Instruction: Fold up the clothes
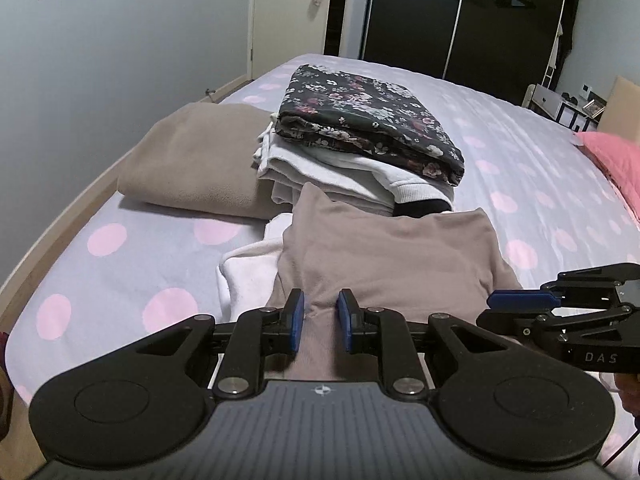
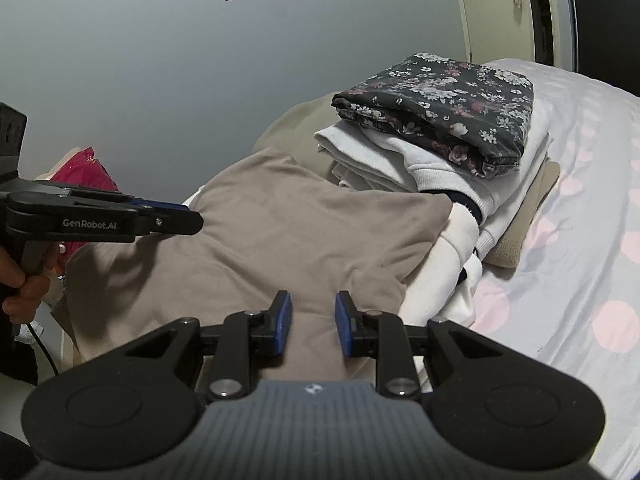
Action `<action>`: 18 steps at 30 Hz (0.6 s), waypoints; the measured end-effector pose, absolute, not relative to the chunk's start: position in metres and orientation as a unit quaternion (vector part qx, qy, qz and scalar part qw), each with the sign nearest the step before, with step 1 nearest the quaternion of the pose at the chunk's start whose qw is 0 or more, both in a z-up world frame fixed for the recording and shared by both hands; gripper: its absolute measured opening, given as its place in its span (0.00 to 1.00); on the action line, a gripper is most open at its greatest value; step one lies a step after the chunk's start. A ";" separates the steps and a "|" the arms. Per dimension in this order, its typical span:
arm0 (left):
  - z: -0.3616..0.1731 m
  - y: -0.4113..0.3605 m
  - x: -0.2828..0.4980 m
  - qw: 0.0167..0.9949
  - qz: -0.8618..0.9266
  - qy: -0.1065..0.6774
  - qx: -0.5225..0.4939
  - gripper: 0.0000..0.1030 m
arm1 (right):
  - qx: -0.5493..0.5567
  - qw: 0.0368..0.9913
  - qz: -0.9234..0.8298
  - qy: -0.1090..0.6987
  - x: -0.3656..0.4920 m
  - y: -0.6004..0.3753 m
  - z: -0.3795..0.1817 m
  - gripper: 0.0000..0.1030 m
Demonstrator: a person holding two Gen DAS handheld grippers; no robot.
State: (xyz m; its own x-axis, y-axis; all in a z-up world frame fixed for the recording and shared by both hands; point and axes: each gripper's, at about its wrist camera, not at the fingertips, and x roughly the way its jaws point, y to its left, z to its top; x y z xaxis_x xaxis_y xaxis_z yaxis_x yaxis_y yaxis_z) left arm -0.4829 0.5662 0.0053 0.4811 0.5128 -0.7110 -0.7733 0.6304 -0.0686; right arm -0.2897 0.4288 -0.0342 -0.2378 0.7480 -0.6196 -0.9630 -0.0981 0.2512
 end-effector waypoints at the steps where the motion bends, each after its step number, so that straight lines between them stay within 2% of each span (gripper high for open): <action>1: 0.006 0.564 -0.482 0.838 0.385 0.337 -0.191 0.17 | -0.174 0.592 0.721 0.315 -0.290 0.429 -0.034 0.26; 6: 0.012 0.555 -0.470 0.826 0.407 0.347 -0.177 0.17 | -0.197 0.591 0.712 0.324 -0.292 0.432 -0.024 0.28; 9: 0.024 0.537 -0.462 0.826 0.420 0.343 -0.154 0.17 | -0.188 0.588 0.713 0.333 -0.288 0.426 -0.011 0.38; 10: 0.029 0.530 -0.461 0.827 0.424 0.339 -0.147 0.17 | -0.181 0.589 0.714 0.332 -0.287 0.422 -0.005 0.44; 14: 0.051 0.505 -0.459 0.820 0.445 0.327 -0.149 0.18 | -0.177 0.598 0.721 0.303 -0.286 0.398 0.019 0.47; 15: 0.057 0.498 -0.460 0.819 0.449 0.321 -0.154 0.20 | -0.178 0.599 0.722 0.297 -0.286 0.392 0.025 0.49; 17: 0.069 0.482 -0.461 0.820 0.458 0.305 -0.160 0.29 | -0.176 0.602 0.724 0.286 -0.286 0.382 0.037 0.63; 18: 0.074 0.473 -0.461 0.820 0.465 0.295 -0.158 0.37 | -0.175 0.603 0.726 0.281 -0.285 0.376 0.042 0.63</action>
